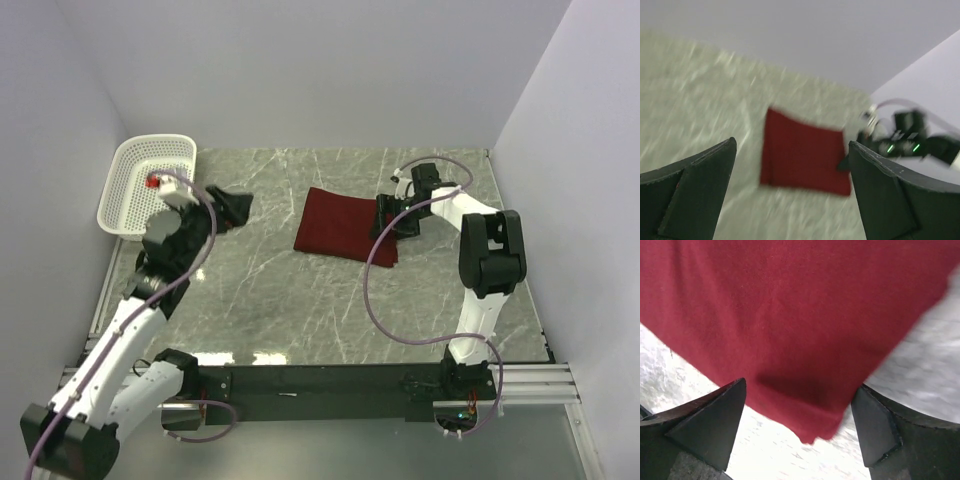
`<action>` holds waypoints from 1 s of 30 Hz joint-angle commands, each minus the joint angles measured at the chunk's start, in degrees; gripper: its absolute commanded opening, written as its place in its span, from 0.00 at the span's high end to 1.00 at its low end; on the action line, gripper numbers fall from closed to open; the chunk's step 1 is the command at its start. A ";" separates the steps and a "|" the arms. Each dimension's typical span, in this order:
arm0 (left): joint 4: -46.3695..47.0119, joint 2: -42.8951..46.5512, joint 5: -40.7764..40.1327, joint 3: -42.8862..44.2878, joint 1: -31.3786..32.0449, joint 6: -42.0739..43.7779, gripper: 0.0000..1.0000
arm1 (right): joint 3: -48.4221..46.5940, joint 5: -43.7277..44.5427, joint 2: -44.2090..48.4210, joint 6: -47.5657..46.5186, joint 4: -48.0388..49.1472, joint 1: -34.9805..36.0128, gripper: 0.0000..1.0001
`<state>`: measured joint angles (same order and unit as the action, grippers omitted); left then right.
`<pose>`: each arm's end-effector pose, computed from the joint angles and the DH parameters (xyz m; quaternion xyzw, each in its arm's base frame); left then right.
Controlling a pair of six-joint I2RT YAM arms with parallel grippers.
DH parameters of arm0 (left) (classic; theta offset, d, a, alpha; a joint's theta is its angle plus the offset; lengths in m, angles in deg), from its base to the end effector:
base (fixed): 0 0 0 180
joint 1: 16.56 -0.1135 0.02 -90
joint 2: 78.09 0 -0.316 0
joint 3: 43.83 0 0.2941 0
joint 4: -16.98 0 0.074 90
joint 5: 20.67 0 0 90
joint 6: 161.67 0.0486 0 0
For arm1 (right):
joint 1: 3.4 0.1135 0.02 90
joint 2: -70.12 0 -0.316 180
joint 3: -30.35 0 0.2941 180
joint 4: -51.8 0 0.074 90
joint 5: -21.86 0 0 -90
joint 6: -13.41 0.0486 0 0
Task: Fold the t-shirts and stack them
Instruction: Neatly place the folded tshirt to the corner
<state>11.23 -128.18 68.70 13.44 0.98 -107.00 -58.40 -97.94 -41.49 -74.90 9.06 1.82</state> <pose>0.2210 -0.0693 0.3957 -0.1118 0.6892 -0.3153 0.6427 0.4513 0.0655 0.1872 -0.0834 0.9424 0.2632 0.1887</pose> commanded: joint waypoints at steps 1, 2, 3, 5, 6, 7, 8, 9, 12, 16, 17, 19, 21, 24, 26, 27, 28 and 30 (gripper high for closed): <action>-11.37 8.40 -1.14 -6.36 -0.14 0.09 0.00 | -2.31 4.03 -1.85 3.14 0.90 0.68 0.12; -12.69 10.69 -1.05 -7.08 -0.14 -0.26 0.01 | -2.22 4.83 -2.03 3.58 0.73 0.59 0.12; -15.83 15.15 -1.13 -7.61 -0.14 -1.22 0.01 | -1.96 5.89 -2.12 3.58 0.81 0.59 0.13; -18.75 19.39 -1.13 -8.84 -0.14 -2.37 0.01 | -1.69 8.34 -1.86 3.84 0.64 0.50 0.14; -21.03 22.98 -1.13 -9.11 -0.14 -3.50 0.01 | -1.00 8.79 -0.98 4.02 1.07 0.50 0.15; -22.36 24.58 -1.13 -9.80 -0.14 -4.30 0.01 | -0.82 9.14 -0.63 4.02 1.16 0.50 0.15; -23.24 26.16 -0.79 -10.16 -0.14 -5.09 0.01 | -0.90 9.67 -0.62 3.93 0.82 0.41 0.16; -24.90 28.88 -0.52 -10.60 -0.14 -6.32 0.01 | -0.99 9.76 -0.19 3.84 0.29 0.50 0.18; -27.11 33.29 0.09 -12.09 -0.14 -9.30 0.00 | -0.90 10.29 0.17 3.58 0.03 0.59 0.21; -28.34 37.60 0.10 -14.55 -0.14 -11.77 0.01 | -0.64 10.38 1.39 2.44 -0.07 0.50 0.26; -28.52 38.56 0.10 -14.82 -0.14 -12.04 0.01 | -0.03 10.64 2.09 1.91 0.28 0.50 0.27; -28.61 39.10 1.14 -15.35 -0.14 -12.57 0.01 | 0.15 11.08 3.94 1.47 0.64 0.50 0.27; -28.26 38.58 1.59 -15.26 -0.14 -12.31 0.01 | -0.02 11.60 4.99 0.68 0.29 0.41 0.27; -28.43 36.91 1.77 -14.39 -0.14 -11.43 0.01 | -0.02 14.68 5.18 0.42 0.46 0.50 0.27; -28.43 35.94 2.03 -14.03 -0.14 -11.16 0.00 | -0.28 13.81 4.48 0.59 0.38 0.50 0.27; -28.43 35.76 2.20 -13.94 -0.14 -10.99 0.01 | -0.63 12.85 3.17 0.85 -0.23 0.67 0.27; -28.52 35.76 2.20 -13.94 -0.14 -10.99 0.00 | -1.16 11.80 2.11 1.03 -0.59 0.59 0.27; -28.70 36.20 2.29 -14.03 -0.14 -11.16 0.01 | -2.04 8.02 -0.35 1.38 -1.29 0.59 0.27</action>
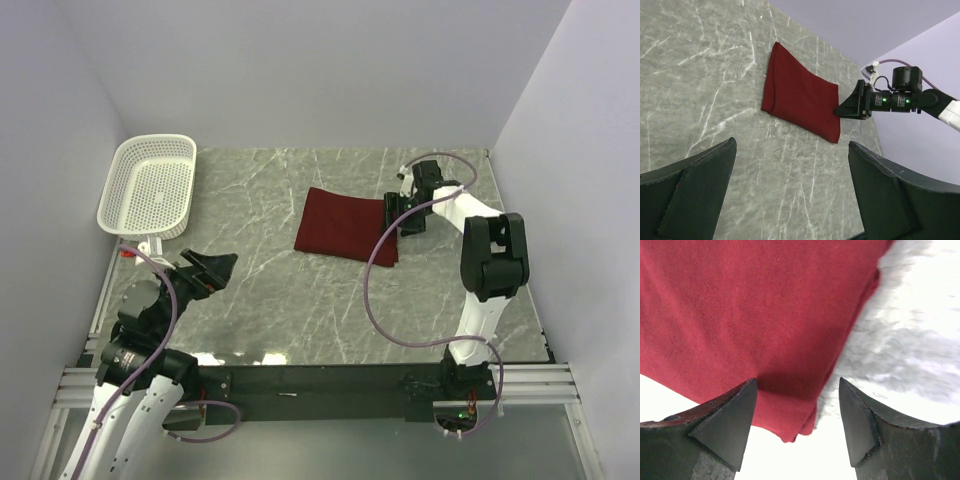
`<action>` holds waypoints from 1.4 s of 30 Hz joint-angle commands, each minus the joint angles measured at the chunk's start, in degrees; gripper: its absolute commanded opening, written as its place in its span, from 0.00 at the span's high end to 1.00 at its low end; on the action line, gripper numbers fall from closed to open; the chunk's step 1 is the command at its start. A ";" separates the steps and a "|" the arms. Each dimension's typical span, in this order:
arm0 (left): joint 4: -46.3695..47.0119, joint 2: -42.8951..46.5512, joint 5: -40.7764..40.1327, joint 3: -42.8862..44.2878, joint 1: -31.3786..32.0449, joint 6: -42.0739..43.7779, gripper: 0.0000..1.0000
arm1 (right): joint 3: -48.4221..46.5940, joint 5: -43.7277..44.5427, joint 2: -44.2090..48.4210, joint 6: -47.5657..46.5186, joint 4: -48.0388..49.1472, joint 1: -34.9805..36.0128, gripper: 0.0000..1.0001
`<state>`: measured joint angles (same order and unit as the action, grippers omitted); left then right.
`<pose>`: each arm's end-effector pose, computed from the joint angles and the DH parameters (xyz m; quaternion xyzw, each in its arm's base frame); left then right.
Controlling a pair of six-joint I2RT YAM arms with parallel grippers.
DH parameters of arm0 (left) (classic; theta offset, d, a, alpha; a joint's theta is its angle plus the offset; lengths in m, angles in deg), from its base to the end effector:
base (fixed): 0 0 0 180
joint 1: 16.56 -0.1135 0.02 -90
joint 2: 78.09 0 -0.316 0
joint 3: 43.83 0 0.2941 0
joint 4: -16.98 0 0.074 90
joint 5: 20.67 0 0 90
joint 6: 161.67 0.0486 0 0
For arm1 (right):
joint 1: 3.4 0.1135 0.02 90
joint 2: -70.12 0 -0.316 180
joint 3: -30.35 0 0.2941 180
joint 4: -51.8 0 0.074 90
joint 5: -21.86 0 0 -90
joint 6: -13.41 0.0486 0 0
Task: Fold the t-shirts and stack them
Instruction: Neatly place the folded tshirt to the corner
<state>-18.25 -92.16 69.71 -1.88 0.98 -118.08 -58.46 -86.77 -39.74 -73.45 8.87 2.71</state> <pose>0.0905 -0.0289 0.3122 -0.1851 0.7278 -0.3518 0.5588 0.4503 0.0638 0.1972 -0.0613 0.9602 0.1751 0.2087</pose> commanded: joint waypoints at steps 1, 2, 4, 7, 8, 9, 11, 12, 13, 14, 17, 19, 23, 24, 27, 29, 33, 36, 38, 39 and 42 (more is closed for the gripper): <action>0.70 0.44 1.29 1.29 -0.14 -0.17 0.01 | -2.07 -4.29 -2.80 0.20 -1.10 -0.40 0.28; 0.53 1.14 1.29 1.29 -0.14 -0.43 0.00 | -2.24 -5.87 -3.86 0.29 -1.19 -0.22 0.28; 0.26 1.76 1.37 1.12 -0.14 -0.69 0.01 | -2.51 -6.94 -4.65 0.29 -1.45 -0.31 0.32; 0.44 2.81 1.64 0.59 -0.14 -1.22 0.01 | -2.24 -8.26 -4.75 0.12 -1.45 -0.31 0.40; 0.52 2.99 1.64 0.50 -0.14 -1.31 0.01 | -2.07 -8.44 -4.57 0.12 -1.45 -0.31 0.46; 0.52 2.99 1.64 0.33 -0.14 -1.40 0.00 | -2.07 -7.65 -4.57 0.12 -1.80 -0.31 0.53; 0.52 2.99 1.73 0.32 -0.14 -1.31 0.01 | -2.33 -6.68 -4.92 -0.15 -2.41 -0.66 0.72; 0.44 2.90 1.64 0.50 -0.14 -1.31 0.01 | -2.50 -6.59 -5.18 -0.32 -2.94 -1.01 0.77; 0.35 2.99 1.64 0.59 -0.14 -1.31 0.01 | -2.68 -6.24 -5.45 -0.76 -3.21 -1.45 0.82; 0.17 3.16 1.73 0.59 -0.14 -1.31 0.01 | -3.38 -6.07 -5.71 -1.11 -4.08 -2.41 0.94; 0.17 3.78 1.81 0.50 -0.14 -1.40 0.00 | -5.48 -2.82 -5.45 -2.61 -5.14 -4.52 1.00; 0.17 4.22 1.81 0.33 -0.14 -1.49 0.01 | -7.07 1.11 -5.19 -6.81 -6.81 -5.66 1.00; 0.17 4.66 1.99 0.32 -0.05 -1.49 0.01 | -16.35 6.48 -7.46 -14.80 -14.34 -10.93 1.00; 0.17 4.66 1.99 0.32 -0.14 -1.40 0.01 | -18.39 8.16 -8.34 -17.26 -15.68 -13.29 1.00; 0.17 5.01 2.08 0.32 -0.05 -1.40 0.01 | -25.95 12.65 -12.29 -21.41 -19.46 -19.96 1.00; 0.43 5.45 2.43 -0.02 -0.05 -1.57 0.01 | -32.00 13.27 -15.53 -23.26 -22.17 -23.15 1.00; 0.79 5.45 3.04 -0.20 -0.05 -1.49 0.01 | -39.23 16.51 -19.42 -25.81 -24.04 -27.81 0.85; 0.79 4.49 3.04 0.23 -0.05 -1.14 0.01 | -38.72 18.37 -18.55 -27.30 -22.55 -28.08 0.39; 0.52 4.22 3.05 0.50 -0.05 -1.05 0.01 | -35.21 18.54 -15.83 -27.22 -19.32 -27.82 0.27; 0.52 4.31 3.05 0.50 -0.05 -1.13 0.01 | -33.98 18.46 -14.86 -27.13 -18.42 -27.73 0.26; 0.35 4.57 3.13 0.59 -0.05 -1.31 0.01 | -29.59 19.86 -10.82 -27.04 -15.08 -27.47 0.26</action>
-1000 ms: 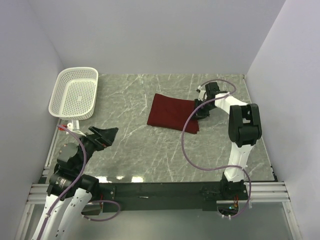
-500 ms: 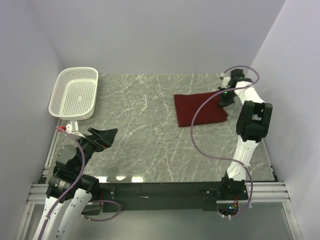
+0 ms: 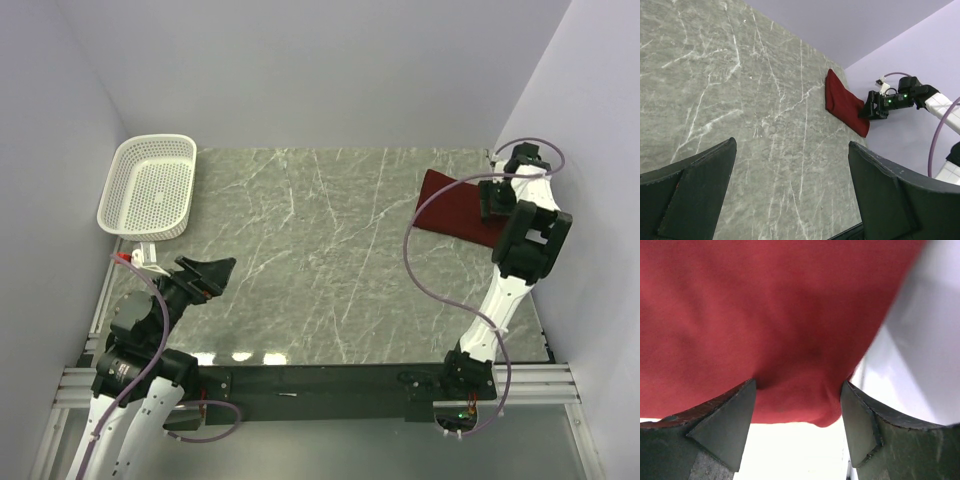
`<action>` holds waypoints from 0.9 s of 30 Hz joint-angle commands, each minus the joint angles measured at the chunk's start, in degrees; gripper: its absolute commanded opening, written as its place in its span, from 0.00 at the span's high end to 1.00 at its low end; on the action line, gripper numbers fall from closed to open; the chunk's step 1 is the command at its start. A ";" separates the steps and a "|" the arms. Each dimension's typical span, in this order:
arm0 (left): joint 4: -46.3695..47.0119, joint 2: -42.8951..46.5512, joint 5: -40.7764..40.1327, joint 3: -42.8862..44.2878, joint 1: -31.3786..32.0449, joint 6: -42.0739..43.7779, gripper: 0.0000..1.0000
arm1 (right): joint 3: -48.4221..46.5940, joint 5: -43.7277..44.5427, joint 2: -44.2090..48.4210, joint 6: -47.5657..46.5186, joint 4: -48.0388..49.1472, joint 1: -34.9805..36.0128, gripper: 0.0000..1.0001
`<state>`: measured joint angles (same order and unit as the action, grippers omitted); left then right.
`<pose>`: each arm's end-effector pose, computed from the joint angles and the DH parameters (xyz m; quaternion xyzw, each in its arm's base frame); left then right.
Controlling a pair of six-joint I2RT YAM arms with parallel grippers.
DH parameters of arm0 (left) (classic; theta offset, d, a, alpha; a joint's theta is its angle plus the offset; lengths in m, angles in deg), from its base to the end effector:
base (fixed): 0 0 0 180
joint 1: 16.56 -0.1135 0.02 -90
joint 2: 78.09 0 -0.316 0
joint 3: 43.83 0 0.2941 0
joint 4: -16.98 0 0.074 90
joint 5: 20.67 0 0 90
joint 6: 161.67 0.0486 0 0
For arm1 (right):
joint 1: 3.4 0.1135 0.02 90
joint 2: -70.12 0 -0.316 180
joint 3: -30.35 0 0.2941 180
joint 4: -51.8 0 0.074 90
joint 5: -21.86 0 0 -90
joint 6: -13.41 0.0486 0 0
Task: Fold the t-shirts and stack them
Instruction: Neatly place the folded tshirt to the corner
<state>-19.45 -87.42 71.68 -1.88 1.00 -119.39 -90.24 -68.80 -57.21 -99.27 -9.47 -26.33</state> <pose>0.0739 -0.0255 0.3151 -0.1764 0.7086 -0.3810 0.5671 0.5064 -0.2136 0.2166 0.0010 0.9816 -0.0687 0.1780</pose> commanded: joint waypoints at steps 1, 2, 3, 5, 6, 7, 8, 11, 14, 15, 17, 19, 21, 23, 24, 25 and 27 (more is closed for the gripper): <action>1.46 -0.17 1.17 0.59 -0.07 0.00 0.01 | 4.47 1.90 9.00 -1.40 4.13 1.67 0.26; 1.55 -0.34 1.25 0.59 -0.07 0.00 0.01 | 5.45 1.81 10.16 -1.49 5.54 1.84 0.25; 1.64 -0.35 1.25 0.59 -0.07 0.09 0.01 | 6.33 1.55 11.13 -1.93 5.81 1.93 0.25; 1.73 -0.96 1.52 0.85 -0.07 0.26 0.01 | 8.00 0.85 13.85 -2.46 5.73 2.63 0.25; 1.90 -1.22 1.43 0.94 -0.07 0.35 0.01 | 8.61 -0.38 14.90 -3.16 5.64 2.90 0.25; 2.08 -1.66 1.43 1.03 -0.07 0.35 0.01 | 9.84 -1.26 16.92 -3.69 5.46 3.25 0.25; 2.25 -1.93 1.69 1.20 -0.07 0.44 0.01 | 10.55 -3.36 17.98 -4.21 4.77 3.60 0.25; 3.04 -3.59 2.57 1.38 -0.07 1.05 0.01 | 15.02 -6.97 22.90 -6.50 4.84 5.53 0.25; 3.13 -6.49 3.45 2.08 -0.07 2.02 0.01 | 21.79 -11.45 29.31 -6.94 6.60 6.68 0.25; 3.13 -7.98 3.63 2.34 -0.07 2.37 0.00 | 25.54 -14.33 32.98 -6.68 7.21 6.94 0.25; 2.61 -9.48 2.58 3.66 -0.07 3.69 0.01 | 29.95 -17.07 37.74 -6.59 9.84 7.03 0.24; 1.38 -12.10 0.74 5.76 -0.07 5.61 0.01 | 37.86 -18.67 46.23 -5.72 14.48 7.03 0.24; 0.41 -15.70 -0.59 7.35 -0.07 7.37 0.01 | 45.83 -17.36 52.94 -4.14 18.45 6.94 0.15; -1.33 -18.79 -2.33 9.28 -0.16 10.19 0.00 | 50.70 -15.78 62.34 -1.86 24.25 5.63 0.05; -1.96 -20.37 -5.31 9.81 -0.16 10.46 0.00 | 54.37 -14.29 65.25 1.81 25.84 5.19 0.00; -2.23 -23.26 -7.16 10.77 -0.25 11.42 0.01 | 56.06 -12.19 70.76 3.93 28.29 4.49 0.00; -3.19 -25.47 -12.44 11.75 -0.33 11.51 0.01 | 58.27 -13.03 75.62 9.72 28.84 1.07 0.00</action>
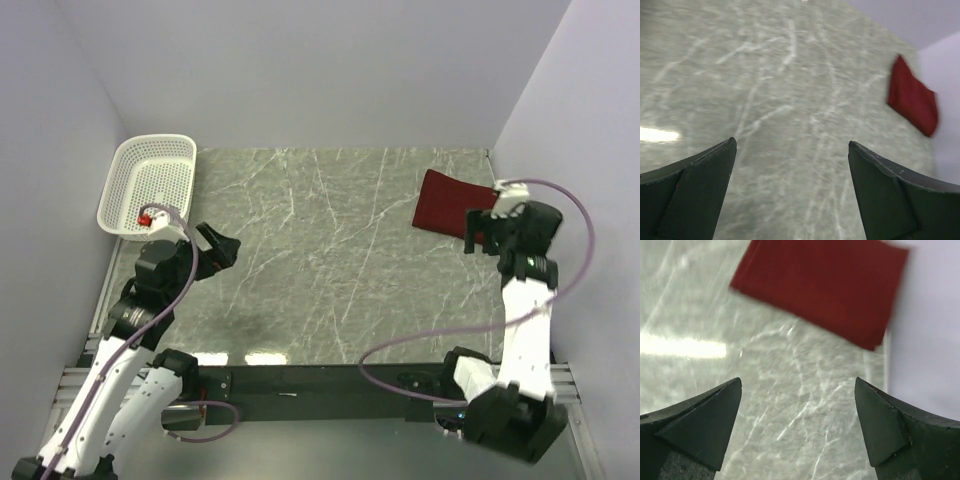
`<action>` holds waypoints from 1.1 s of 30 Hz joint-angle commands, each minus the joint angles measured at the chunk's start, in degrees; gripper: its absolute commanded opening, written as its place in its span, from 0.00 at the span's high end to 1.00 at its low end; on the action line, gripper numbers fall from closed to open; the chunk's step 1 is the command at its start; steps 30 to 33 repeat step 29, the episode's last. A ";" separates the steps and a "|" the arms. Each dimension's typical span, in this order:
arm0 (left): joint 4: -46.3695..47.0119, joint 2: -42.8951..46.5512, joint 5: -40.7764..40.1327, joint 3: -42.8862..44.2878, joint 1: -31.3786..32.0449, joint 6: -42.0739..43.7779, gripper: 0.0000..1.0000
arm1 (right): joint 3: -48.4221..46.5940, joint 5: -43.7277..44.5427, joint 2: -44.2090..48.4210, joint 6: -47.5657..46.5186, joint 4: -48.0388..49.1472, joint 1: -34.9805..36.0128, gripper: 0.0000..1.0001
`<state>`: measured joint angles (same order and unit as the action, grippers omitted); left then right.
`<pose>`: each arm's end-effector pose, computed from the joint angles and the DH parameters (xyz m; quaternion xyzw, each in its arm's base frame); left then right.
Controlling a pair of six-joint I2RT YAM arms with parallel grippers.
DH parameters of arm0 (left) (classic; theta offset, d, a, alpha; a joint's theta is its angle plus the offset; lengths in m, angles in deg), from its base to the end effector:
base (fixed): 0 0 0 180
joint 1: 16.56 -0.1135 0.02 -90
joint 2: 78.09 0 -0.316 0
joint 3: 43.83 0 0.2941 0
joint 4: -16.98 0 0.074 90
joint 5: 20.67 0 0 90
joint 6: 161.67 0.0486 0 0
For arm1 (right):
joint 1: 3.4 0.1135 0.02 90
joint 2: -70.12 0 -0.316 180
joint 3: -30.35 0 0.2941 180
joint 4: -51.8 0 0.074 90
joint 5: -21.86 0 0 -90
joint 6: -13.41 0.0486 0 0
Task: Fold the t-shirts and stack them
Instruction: Neatly place the folded tshirt to the corner
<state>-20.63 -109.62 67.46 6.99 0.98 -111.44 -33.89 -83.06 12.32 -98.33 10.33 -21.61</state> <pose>0.1384 -0.0421 0.3374 -0.1656 0.7935 -0.2691 0.5201 0.2346 -0.0640 0.3445 -0.0870 0.8774 -0.0481 0.4694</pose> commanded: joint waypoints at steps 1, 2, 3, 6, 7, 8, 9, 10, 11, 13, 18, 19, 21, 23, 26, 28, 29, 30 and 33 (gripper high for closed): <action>-2.10 -4.49 -9.46 3.92 -0.57 3.64 0.01 | 1.76 -5.58 9.34 8.99 5.73 -5.06 0.00; -1.93 -4.77 -10.17 4.45 -0.75 3.91 0.01 | 1.23 -7.91 10.59 9.34 4.05 -6.20 0.00; -1.67 -4.86 -10.87 4.98 -1.01 4.26 0.01 | 0.36 -9.50 11.56 10.74 2.72 -8.13 0.00; -2.01 -5.38 -10.44 7.09 -2.16 5.93 0.01 | 0.52 -7.87 15.51 17.47 2.00 -9.73 0.00; -2.36 -5.65 -10.00 8.14 -2.68 6.89 0.00 | 0.96 -6.19 16.13 19.52 2.62 -9.73 0.00; -2.72 -5.65 -9.56 8.41 -3.03 7.16 0.01 | 1.14 -4.96 16.40 20.84 2.97 -9.73 0.00; -2.89 -5.65 -8.95 8.67 -3.13 7.60 0.01 | 1.31 -2.60 16.58 21.64 2.80 -9.73 0.00; -2.98 -4.87 -7.38 8.85 -3.13 8.38 0.01 | 1.05 -2.31 16.67 21.65 2.54 -9.73 0.00; -3.07 -4.16 -6.66 8.77 -3.13 8.83 0.00 | 0.88 -1.96 16.75 21.56 1.49 -9.73 0.00; -3.07 -1.80 -4.91 8.50 -3.13 10.31 0.00 | 1.22 -0.65 17.98 21.21 1.74 -9.73 0.00; -5.27 1.03 -3.93 8.85 -3.13 10.76 0.01 | 2.45 0.59 22.02 21.20 3.15 -9.64 0.00; -5.44 1.29 -3.76 8.94 -3.13 10.59 0.01 | 2.54 1.20 22.46 21.56 3.50 -9.73 0.00; -5.44 1.73 -3.67 8.85 -3.13 10.50 0.01 | 2.63 1.73 23.17 23.40 3.50 -9.73 0.00; -5.18 2.08 -3.32 8.59 -3.13 10.24 0.01 | 2.55 2.08 23.08 23.76 2.89 -9.64 0.00; -4.65 2.26 -2.44 8.15 -3.04 10.15 0.01 | 2.54 1.56 23.08 23.32 2.27 -9.73 0.00; -4.13 2.00 -1.30 7.63 -3.13 9.97 0.01 | 3.16 1.56 23.78 22.71 2.44 -9.73 0.00; -4.12 1.82 -0.95 7.54 -3.13 9.89 0.01 | 3.42 0.95 23.87 22.27 2.71 -9.64 0.00; -4.12 1.82 -0.95 7.54 -3.13 9.89 0.01 | 3.42 0.95 23.87 22.27 2.71 -9.64 0.00; -4.12 1.82 -0.95 7.54 -3.13 9.89 0.01 | 3.42 0.95 23.87 22.27 2.71 -9.64 0.00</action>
